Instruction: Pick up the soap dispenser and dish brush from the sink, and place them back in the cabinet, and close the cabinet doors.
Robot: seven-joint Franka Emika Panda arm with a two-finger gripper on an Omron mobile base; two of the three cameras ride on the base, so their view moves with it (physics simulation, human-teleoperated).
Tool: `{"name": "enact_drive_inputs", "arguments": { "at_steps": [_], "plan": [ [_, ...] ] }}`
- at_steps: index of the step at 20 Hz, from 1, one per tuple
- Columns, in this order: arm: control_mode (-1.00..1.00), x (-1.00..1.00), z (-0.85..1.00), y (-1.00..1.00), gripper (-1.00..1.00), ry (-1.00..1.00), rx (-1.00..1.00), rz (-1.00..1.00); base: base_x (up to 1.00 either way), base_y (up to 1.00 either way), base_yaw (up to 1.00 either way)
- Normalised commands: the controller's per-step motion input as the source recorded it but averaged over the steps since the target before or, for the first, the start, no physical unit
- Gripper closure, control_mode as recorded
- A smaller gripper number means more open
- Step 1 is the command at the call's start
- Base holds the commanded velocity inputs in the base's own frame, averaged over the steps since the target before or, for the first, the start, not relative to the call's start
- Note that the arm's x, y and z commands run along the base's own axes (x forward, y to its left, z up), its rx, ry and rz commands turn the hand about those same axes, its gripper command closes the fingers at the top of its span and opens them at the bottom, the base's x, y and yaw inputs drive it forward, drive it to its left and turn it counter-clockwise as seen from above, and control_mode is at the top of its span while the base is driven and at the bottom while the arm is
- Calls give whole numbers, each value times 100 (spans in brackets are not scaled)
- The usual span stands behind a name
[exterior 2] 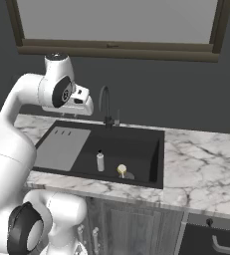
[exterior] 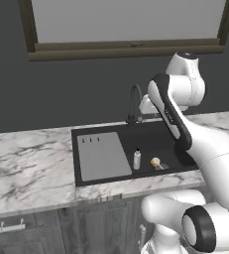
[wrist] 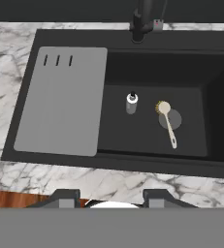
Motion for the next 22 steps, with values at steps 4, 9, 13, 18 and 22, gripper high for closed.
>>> {"name": "enact_drive_inputs", "arguments": {
  "at_steps": [4, 9, 13, 18, 22],
  "plan": [
    [-100, 0, 0, -6, -100, 0, 0, 1, 0, 0, 0],
    [-100, 0, -31, -1, -100, 0, 0, 2, 0, 0, 0],
    [-100, 0, -54, 0, -100, 0, 0, 1, 0, 0, 0],
    [-100, 17, -49, 0, -100, 0, 0, 3, 0, 0, 0],
    [-100, 24, -40, -7, -100, 0, 0, 5, 0, 0, 0]
  ]
}}
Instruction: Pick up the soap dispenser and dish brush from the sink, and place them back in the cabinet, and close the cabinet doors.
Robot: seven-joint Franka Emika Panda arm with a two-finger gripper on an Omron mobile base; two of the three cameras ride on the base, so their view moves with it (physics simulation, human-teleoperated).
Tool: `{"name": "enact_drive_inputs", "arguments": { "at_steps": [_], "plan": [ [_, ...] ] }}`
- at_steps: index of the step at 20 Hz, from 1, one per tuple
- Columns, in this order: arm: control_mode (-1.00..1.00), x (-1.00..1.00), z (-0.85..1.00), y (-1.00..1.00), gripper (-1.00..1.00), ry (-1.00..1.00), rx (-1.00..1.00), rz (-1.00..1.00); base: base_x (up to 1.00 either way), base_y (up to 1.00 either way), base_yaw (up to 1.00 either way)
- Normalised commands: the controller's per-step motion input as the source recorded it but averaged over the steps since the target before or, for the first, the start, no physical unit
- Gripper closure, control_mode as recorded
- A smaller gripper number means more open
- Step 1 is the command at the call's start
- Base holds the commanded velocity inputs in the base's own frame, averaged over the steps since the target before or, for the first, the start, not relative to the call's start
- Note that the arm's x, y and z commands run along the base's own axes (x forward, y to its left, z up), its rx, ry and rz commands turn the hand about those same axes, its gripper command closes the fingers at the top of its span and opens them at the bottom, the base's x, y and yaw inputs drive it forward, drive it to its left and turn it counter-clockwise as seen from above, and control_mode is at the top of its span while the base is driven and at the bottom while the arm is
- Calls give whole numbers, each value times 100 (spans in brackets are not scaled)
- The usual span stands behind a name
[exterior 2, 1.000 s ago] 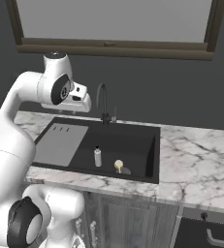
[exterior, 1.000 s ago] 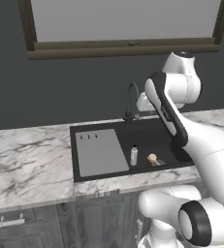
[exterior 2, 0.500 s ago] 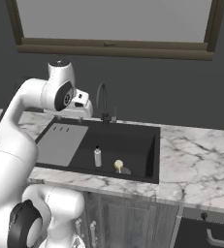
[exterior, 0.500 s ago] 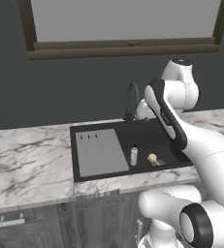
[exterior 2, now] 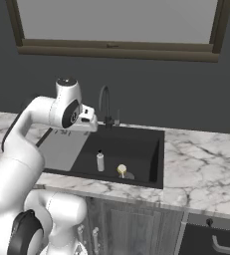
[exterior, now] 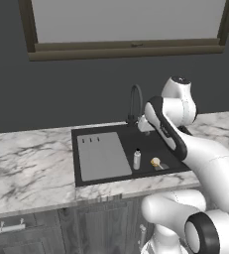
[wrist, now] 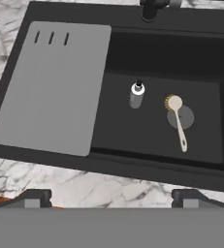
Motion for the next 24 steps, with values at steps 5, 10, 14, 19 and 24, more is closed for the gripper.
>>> {"name": "enact_drive_inputs", "arguments": {
  "at_steps": [5, 10, 14, 19, 24],
  "plan": [
    [-100, 22, -35, -22, -100, -1, 0, 7, 0, 0, 0],
    [-100, 29, -36, -25, -100, -1, 0, 7, 0, 0, 0],
    [-100, 35, -42, -18, -100, -3, 0, 5, 0, 0, 0],
    [-100, 42, -43, -12, -100, -8, 0, 6, 0, 0, 0],
    [-100, 39, -43, -8, -100, -9, 0, 5, 0, 0, 0]
  ]
}}
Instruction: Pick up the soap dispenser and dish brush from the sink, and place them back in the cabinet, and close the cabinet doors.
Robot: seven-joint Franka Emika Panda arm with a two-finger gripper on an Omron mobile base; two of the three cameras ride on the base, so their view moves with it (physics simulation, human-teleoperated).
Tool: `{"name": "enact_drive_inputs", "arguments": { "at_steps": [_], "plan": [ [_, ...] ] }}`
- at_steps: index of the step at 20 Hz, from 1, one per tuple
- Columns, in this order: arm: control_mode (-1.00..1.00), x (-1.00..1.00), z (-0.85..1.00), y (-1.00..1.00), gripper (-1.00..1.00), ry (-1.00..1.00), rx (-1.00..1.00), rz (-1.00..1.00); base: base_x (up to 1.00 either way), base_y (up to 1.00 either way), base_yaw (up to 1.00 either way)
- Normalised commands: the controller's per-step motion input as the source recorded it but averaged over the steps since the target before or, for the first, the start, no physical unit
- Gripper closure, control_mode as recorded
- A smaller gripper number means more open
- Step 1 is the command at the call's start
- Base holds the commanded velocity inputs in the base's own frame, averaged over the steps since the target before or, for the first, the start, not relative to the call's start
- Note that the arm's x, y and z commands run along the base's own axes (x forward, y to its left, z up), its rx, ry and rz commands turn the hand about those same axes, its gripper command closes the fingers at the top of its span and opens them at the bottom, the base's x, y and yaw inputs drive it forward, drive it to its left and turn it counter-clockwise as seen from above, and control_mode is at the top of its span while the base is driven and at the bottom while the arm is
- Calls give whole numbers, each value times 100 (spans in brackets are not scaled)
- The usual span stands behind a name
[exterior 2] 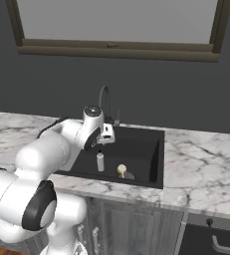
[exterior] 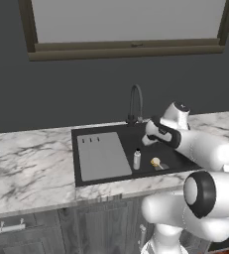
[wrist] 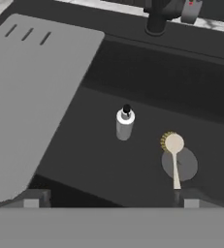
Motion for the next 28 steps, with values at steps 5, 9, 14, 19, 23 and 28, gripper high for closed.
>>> {"name": "enact_drive_inputs", "arguments": {
  "at_steps": [5, 9, 14, 19, 23, 28],
  "plan": [
    [-100, 24, -43, 0, -100, -3, 0, 4, 0, 0, 0],
    [-100, 23, -40, 0, -100, 0, 0, 3, 0, 0, 0],
    [-100, 15, -18, 0, -100, 0, 0, 1, 0, 0, 0],
    [-100, 14, -10, 0, -100, 3, 0, 0, 0, 0, 0],
    [-100, 21, -21, 0, -100, 2, 0, 0, 0, 0, 0],
    [-100, 28, -32, 0, -100, 1, 0, 0, 0, 0, 0]
  ]
}}
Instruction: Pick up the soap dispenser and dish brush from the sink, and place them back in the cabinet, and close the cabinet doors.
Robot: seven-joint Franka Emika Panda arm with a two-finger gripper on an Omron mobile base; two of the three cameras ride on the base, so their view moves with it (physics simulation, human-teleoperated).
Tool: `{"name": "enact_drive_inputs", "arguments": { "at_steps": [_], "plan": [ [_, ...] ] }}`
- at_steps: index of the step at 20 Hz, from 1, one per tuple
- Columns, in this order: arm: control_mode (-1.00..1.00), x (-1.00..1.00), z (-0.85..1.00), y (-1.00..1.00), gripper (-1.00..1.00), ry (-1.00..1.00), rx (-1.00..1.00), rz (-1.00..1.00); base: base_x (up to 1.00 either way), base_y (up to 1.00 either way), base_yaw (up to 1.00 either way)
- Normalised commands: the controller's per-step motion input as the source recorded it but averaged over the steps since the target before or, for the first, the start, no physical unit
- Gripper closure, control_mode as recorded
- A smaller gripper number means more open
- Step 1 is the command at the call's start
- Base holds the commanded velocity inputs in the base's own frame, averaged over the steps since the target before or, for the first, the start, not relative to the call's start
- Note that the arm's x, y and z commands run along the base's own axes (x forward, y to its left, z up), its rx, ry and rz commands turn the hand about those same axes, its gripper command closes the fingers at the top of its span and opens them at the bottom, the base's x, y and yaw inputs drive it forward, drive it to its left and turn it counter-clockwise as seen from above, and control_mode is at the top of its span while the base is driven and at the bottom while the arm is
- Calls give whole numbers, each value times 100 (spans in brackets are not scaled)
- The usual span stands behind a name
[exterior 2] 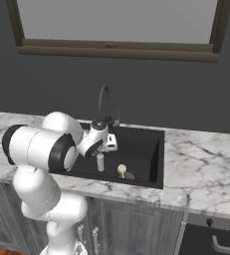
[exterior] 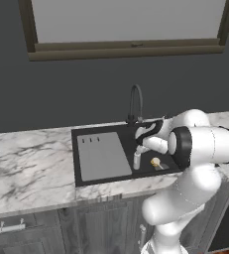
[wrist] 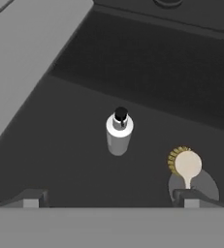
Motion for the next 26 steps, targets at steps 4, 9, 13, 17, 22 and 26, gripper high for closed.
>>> {"name": "enact_drive_inputs", "arguments": {
  "at_steps": [4, 9, 13, 17, 22, 26],
  "plan": [
    [-100, 28, -43, 0, -100, 0, 0, 0, 0, 0, 0],
    [-100, 29, -34, 0, -100, 0, 0, 0, 0, 0, 0],
    [-100, 31, -30, 0, -100, 0, 0, 0, 0, 0, 0],
    [-100, 27, -24, 0, -100, 1, 0, 0, 0, 0, 0],
    [-100, 24, -26, 0, -100, 3, 0, 0, 0, 0, 0],
    [-100, 19, -21, 0, -100, 5, 0, 0, 0, 0, 0]
  ]
}}
